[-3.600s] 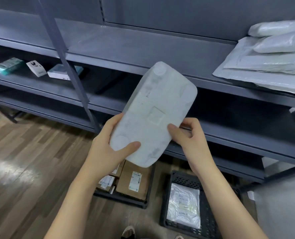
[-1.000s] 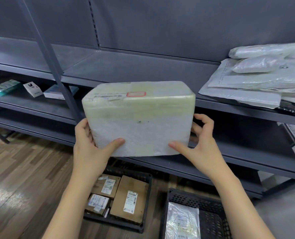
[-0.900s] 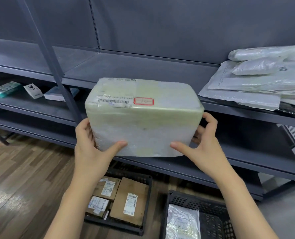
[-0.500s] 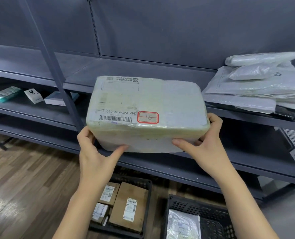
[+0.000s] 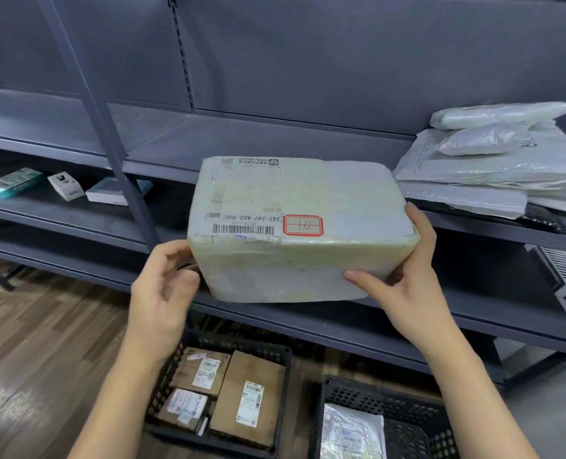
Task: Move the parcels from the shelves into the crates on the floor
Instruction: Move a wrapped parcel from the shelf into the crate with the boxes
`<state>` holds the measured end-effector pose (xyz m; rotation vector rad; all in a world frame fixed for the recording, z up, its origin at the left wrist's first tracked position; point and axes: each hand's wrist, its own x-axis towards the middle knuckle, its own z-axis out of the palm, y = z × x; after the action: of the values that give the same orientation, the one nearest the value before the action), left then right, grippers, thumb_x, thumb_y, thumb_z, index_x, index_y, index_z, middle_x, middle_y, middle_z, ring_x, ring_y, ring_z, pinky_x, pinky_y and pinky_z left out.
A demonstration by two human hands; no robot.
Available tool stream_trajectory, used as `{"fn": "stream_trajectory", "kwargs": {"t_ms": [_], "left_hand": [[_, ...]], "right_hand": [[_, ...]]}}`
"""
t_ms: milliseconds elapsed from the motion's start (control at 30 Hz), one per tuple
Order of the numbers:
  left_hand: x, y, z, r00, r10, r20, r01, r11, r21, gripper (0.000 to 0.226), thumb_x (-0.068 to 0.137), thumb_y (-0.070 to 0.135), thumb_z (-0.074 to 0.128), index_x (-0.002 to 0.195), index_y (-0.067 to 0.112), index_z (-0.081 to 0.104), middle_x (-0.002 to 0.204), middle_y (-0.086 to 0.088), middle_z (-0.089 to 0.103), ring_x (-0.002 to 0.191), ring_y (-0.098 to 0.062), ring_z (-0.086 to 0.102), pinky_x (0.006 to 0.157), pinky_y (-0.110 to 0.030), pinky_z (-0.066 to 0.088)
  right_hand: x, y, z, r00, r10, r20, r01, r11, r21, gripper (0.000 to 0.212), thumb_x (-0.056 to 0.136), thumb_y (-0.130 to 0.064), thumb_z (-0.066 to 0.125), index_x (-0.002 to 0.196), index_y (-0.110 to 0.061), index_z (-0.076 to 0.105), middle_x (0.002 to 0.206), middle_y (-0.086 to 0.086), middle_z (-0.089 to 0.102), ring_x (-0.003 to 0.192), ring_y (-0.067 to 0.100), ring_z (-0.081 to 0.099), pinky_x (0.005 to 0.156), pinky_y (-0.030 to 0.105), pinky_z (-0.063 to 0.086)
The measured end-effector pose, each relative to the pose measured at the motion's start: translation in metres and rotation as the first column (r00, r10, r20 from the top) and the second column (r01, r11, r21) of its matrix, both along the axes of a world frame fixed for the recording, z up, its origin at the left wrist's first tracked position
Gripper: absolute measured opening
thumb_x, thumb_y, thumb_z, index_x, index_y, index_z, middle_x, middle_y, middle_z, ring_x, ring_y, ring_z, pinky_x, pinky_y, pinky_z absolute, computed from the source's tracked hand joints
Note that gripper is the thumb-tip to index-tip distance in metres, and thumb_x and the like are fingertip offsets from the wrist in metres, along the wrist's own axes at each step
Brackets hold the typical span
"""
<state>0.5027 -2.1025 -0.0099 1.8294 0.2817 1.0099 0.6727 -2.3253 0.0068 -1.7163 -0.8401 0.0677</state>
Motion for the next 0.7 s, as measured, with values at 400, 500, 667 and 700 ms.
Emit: {"fn": "stream_trajectory", "kwargs": {"t_ms": [400, 500, 667, 700], "left_hand": [[-0.002, 0.036, 0.023, 0.843, -0.321, -0.432, 0.371, 0.928, 0.035, 0.141, 0.040, 0.068, 0.082, 0.141, 0.051, -0.015, 0.149, 0.037, 0.009, 0.134, 0.016, 0.017, 0.106, -0.010, 0.022], [0.000, 0.035, 0.029, 0.831, -0.298, -0.469, 0.371, 0.926, 0.068, 0.143, 0.037, 0.064, 0.084, 0.132, 0.063, -0.023, 0.150, 0.037, 0.000, 0.136, 0.016, 0.009, 0.110, -0.013, 0.016], [0.007, 0.023, 0.039, 0.844, -0.318, -0.431, 0.400, 0.910, 0.113, 0.118, 0.046, 0.041, 0.082, 0.137, 0.056, 0.008, 0.136, 0.033, 0.033, 0.126, 0.007, 0.037, 0.097, -0.012, 0.036], [0.008, 0.020, 0.039, 0.861, -0.294, -0.414, 0.373, 0.919, 0.125, 0.116, 0.045, 0.041, 0.082, 0.136, 0.055, 0.012, 0.137, 0.027, 0.034, 0.125, 0.004, 0.039, 0.097, -0.016, 0.037]], "right_hand": [[0.010, -0.016, 0.008, 0.995, 0.092, -0.043, -0.096, 0.990, -0.106, 0.093, 0.066, -0.043, 0.079, 0.119, -0.075, 0.011, 0.125, -0.047, 0.034, 0.122, -0.012, 0.040, 0.105, 0.037, 0.042], [0.011, -0.018, 0.008, 0.995, 0.095, -0.042, -0.100, 0.988, -0.118, 0.094, 0.068, -0.043, 0.082, 0.124, -0.071, 0.011, 0.128, -0.045, 0.033, 0.123, -0.011, 0.040, 0.104, 0.038, 0.042], [0.012, -0.020, 0.001, 0.994, 0.078, -0.073, -0.087, 0.987, -0.132, 0.099, 0.069, -0.039, 0.081, 0.130, -0.064, 0.006, 0.126, -0.052, 0.028, 0.123, -0.015, 0.037, 0.105, 0.034, 0.041], [0.011, -0.019, -0.001, 0.994, 0.054, -0.095, -0.065, 0.991, -0.121, 0.101, 0.068, -0.038, 0.078, 0.132, -0.061, 0.004, 0.126, -0.051, 0.029, 0.123, -0.015, 0.038, 0.104, 0.030, 0.042]]}}
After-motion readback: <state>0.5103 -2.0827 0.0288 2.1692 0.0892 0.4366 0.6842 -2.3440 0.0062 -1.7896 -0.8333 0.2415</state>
